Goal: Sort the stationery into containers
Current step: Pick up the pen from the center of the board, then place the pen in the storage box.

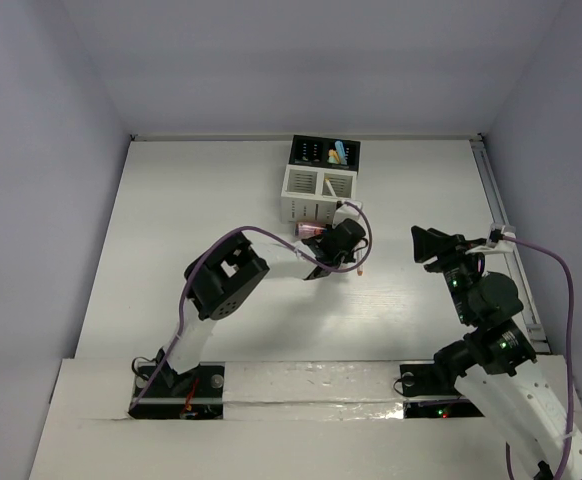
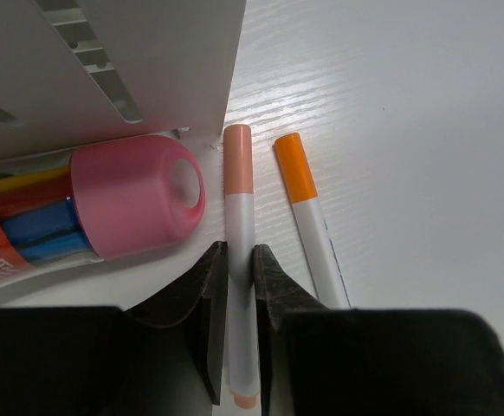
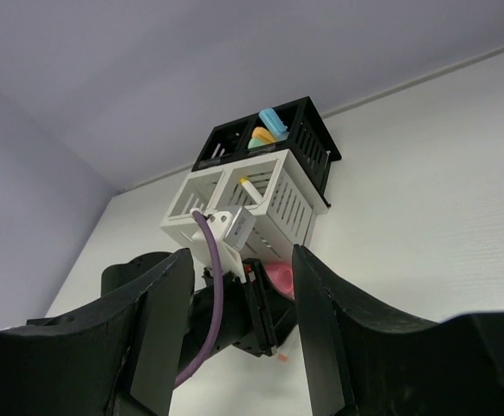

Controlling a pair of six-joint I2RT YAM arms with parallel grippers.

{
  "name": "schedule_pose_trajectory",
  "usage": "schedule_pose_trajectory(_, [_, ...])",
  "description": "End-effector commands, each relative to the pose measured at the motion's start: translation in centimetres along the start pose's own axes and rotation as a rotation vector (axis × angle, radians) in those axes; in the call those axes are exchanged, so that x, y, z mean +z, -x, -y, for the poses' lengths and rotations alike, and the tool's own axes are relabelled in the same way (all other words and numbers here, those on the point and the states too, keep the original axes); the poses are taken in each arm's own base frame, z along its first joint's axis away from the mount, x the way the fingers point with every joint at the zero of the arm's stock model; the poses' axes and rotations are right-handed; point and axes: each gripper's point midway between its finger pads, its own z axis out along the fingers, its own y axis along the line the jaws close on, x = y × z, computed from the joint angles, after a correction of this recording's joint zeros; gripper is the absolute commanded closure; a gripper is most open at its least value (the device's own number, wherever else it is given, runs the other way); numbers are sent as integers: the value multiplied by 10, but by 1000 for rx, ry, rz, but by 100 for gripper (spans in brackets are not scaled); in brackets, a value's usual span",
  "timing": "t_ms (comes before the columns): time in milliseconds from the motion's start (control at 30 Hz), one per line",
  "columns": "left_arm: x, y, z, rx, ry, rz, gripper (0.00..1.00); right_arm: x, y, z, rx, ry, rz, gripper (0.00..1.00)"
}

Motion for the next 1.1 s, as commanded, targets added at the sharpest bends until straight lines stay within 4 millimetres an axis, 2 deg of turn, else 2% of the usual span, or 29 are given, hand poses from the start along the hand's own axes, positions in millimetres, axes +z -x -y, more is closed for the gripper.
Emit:
schedule_pose_trajectory(0, [1, -31, -19, 86, 65, -103, 100, -3, 18, -8, 9, 16, 49, 45])
schedule_pose_trajectory(67, [-1, -30, -20, 85, 65, -100, 100, -3, 19, -8, 10, 15, 51, 45])
schedule_pose_trajectory(100, [-7, -25, -13, 80, 45, -86, 100, -3, 19, -8, 10, 16, 50, 45])
schedule_pose_trajectory(167, [-12, -18, -11, 68, 30, -65, 100, -2, 17, -7, 8, 14, 47, 45])
schedule_pose_trajectory(233, [-27, -2, 3, 57, -12, -22, 100, -2, 18, -8, 9, 18, 46, 45])
schedule_pose_trajectory(267, [-31, 4, 5, 49, -21, -6, 100, -2, 17, -8, 9, 18, 43, 45])
schedule_pose_trajectory(300, [-41, 20, 10, 32, -43, 28, 100, -2, 17, -8, 10, 20, 44, 45])
schedule_pose_trajectory(400, [-57, 44, 18, -4, -91, 82, 100, -1, 16, -8, 9, 19, 42, 45])
schedule_pose_trajectory(667, [-82, 73, 27, -65, -155, 163, 100, 0, 15, -8, 8, 19, 37, 45])
schedule_pose_trajectory(800, [-99, 112, 31, -93, -169, 285, 100, 0, 14, -9, 7, 21, 34, 45])
schedule_pose_trajectory(867, [-105, 139, 34, -80, -162, 362, 100, 0, 14, -9, 7, 21, 34, 45])
schedule_pose_trajectory(900, [-101, 150, 25, -86, -138, 390, 100, 0, 13, -9, 7, 23, 31, 45])
schedule_pose_trajectory(933, [-102, 167, 26, -84, -144, 429, 100, 0, 13, -9, 7, 24, 31, 45])
schedule_pose_trajectory(1067, [-98, 206, 12, -104, -133, 507, 100, 0, 13, -10, 9, 29, 30, 45])
